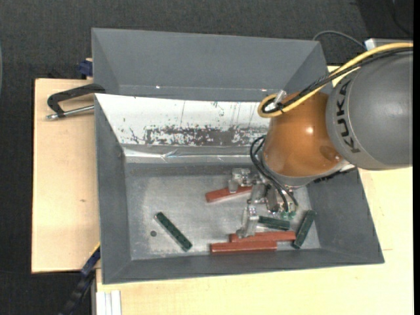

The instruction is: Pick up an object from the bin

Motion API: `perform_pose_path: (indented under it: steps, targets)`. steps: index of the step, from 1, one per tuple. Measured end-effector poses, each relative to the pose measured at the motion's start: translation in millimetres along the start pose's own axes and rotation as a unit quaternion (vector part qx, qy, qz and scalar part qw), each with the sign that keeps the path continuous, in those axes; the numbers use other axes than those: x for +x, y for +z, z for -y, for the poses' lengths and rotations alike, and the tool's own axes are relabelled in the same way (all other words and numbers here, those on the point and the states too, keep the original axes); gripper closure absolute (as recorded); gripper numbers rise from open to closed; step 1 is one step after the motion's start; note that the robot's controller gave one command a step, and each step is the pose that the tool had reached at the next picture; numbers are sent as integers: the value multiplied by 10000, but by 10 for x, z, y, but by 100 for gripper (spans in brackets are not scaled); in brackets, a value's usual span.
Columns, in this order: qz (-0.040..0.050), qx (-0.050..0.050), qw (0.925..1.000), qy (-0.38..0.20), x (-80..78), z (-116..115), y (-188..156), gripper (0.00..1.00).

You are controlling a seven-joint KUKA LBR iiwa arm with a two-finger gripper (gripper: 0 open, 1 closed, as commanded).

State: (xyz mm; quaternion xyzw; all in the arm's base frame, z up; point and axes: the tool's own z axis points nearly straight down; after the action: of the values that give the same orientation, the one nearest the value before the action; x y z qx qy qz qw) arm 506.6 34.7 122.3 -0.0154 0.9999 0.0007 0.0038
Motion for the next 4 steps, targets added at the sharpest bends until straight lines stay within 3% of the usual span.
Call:
perform_pose_path:
  steps: [1,2,3,4]
  targets:
    - [-34,2,9979,643,-120,57,381,0]
    - [-17,3,9979,643,-593,36,403,0]
    - [-15,0,9952,974,-834,-58,519,100]
    - [-16,0,9952,975,-833,-57,520,100]
